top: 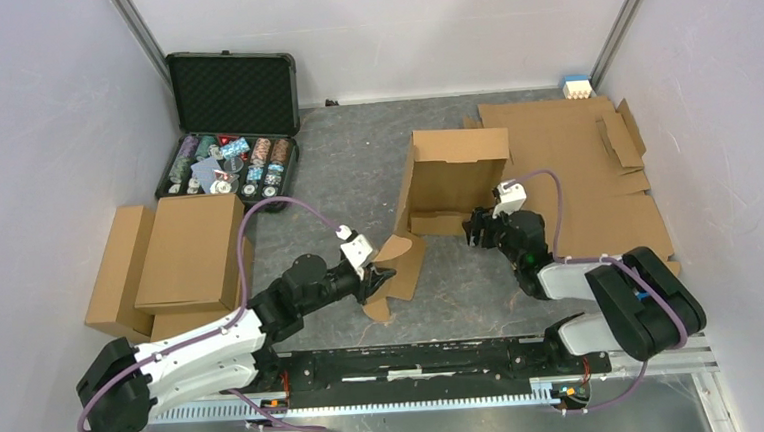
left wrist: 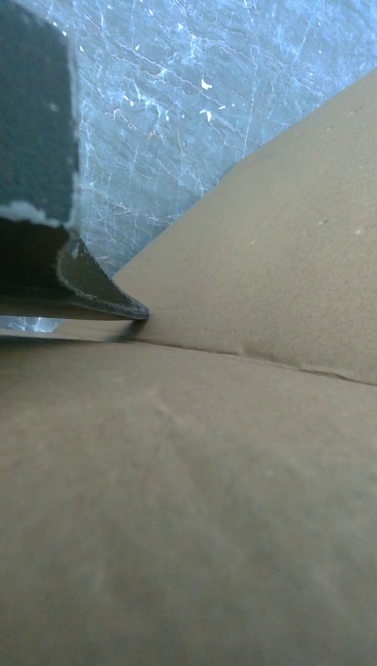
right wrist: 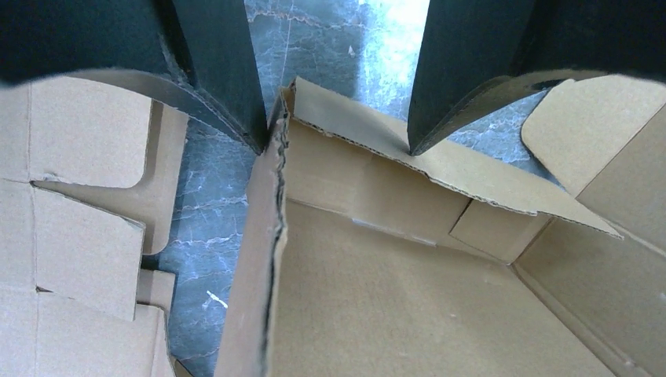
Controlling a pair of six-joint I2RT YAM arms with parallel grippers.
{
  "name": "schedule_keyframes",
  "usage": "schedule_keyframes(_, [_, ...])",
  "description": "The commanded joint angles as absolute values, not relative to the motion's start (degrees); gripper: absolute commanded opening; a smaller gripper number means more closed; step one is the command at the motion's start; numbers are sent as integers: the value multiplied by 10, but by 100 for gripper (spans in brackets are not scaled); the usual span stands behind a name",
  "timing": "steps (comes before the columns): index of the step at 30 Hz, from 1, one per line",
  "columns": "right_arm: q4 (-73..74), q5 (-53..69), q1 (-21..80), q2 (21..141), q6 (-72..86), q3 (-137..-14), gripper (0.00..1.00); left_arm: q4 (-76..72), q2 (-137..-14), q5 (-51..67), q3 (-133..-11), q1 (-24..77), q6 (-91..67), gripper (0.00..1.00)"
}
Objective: Fold the paper box
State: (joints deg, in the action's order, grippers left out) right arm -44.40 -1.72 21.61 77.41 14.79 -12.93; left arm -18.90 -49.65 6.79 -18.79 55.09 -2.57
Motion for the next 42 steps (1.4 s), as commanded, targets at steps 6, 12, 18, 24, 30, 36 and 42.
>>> schedule_keyframes(6, [-496, -100, 231, 827, 159, -165, 69, -197, -519, 107, -208, 553, -52, 24])
schedule_keyframes(12, [-479, -134, 256, 869, 141, -190, 66, -210, -534, 117, -210, 553, -59, 24])
schedule_keyframes(18, [-407, -202, 284, 929, 122, -240, 68, -217, -547, 126, -211, 554, -58, 24])
schedule_keyframes(24, [-380, -246, 293, 956, 143, -246, 72, -217, -529, 117, -200, 553, -51, 24])
schedule_keyframes(30, [-286, -315, 310, 998, 155, -295, 80, -225, -510, 111, -181, 553, -47, 25])
schedule_keyframes(36, [-304, -311, 327, 980, 149, -287, 80, -227, -512, 113, -178, 554, -44, 25])
schedule_keyframes(42, [-409, -217, 326, 915, 134, -248, 81, -224, -506, 111, -175, 554, -44, 26])
